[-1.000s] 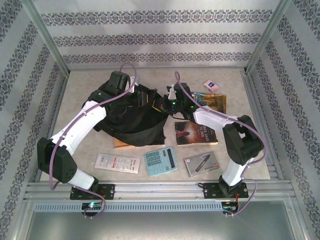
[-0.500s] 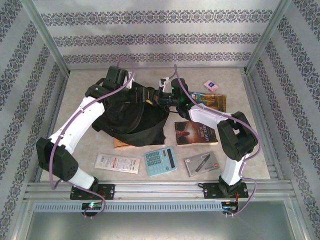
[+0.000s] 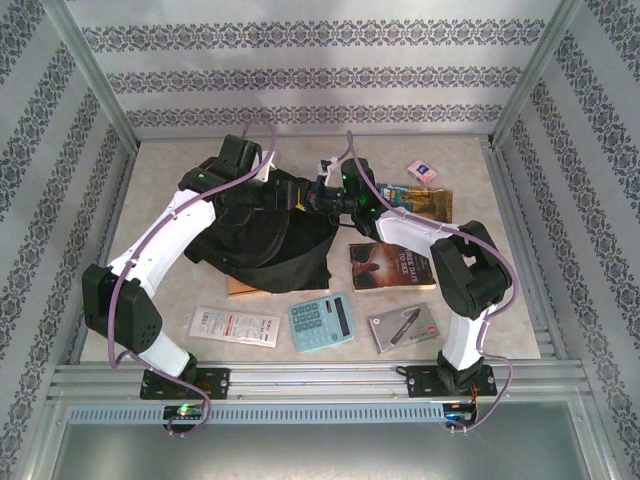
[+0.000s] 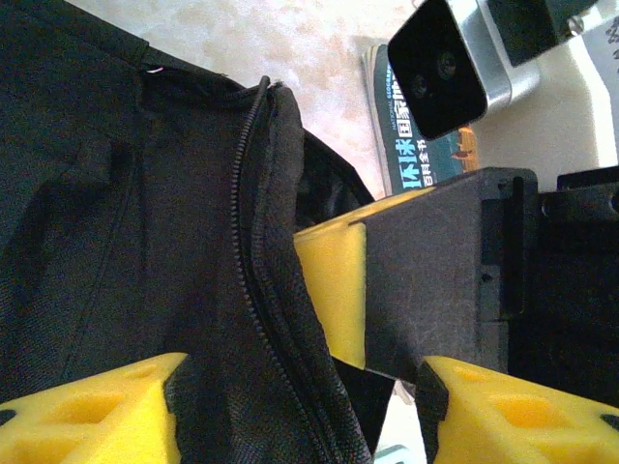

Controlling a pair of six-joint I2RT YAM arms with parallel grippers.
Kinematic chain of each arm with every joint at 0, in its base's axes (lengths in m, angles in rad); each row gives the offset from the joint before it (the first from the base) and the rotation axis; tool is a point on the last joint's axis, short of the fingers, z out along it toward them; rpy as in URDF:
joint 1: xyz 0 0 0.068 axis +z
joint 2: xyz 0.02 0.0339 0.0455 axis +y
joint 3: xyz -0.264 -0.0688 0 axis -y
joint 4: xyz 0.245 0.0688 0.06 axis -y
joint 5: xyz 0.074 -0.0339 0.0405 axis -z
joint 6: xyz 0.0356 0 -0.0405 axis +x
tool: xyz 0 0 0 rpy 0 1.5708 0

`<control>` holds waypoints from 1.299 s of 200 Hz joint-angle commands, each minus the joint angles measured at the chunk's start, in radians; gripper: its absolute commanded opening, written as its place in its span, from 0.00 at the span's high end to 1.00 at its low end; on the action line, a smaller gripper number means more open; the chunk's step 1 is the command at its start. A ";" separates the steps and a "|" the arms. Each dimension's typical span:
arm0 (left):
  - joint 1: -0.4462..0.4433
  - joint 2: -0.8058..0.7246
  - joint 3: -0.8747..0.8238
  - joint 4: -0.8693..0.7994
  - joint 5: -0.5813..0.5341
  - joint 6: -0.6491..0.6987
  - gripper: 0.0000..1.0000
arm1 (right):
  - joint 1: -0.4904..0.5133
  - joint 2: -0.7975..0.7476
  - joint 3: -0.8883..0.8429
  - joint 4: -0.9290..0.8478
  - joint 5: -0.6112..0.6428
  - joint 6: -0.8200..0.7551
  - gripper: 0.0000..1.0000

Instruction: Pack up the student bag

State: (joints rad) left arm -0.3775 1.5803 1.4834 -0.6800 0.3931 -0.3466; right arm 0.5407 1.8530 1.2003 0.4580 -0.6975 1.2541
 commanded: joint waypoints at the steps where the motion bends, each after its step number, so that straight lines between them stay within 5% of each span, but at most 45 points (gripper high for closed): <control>1: 0.005 0.005 -0.022 -0.070 0.016 0.049 0.37 | -0.003 0.012 0.018 0.065 -0.007 0.032 1.00; 100: -0.003 0.033 -0.012 -0.067 0.001 0.072 0.33 | -0.007 0.026 0.025 0.111 -0.023 0.070 1.00; 120: -0.009 0.070 0.025 -0.090 -0.064 0.074 0.45 | -0.008 0.020 0.018 0.111 -0.020 0.068 1.00; 177: -0.009 0.061 0.034 -0.099 -0.101 0.092 1.00 | -0.028 -0.038 -0.028 0.051 0.021 0.014 1.00; 210: -0.006 0.031 0.040 -0.076 -0.075 0.096 1.00 | -0.041 -0.149 -0.041 -0.120 0.106 -0.124 1.00; 260: 0.071 -0.064 0.037 0.050 0.045 -0.011 1.00 | -0.031 -0.396 -0.022 -0.623 0.353 -0.533 0.64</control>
State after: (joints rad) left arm -0.3546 1.5944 1.4967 -0.7292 0.3668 -0.2928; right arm 0.5018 1.5482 1.1633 0.0917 -0.4728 0.9585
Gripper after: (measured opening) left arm 0.075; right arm 0.334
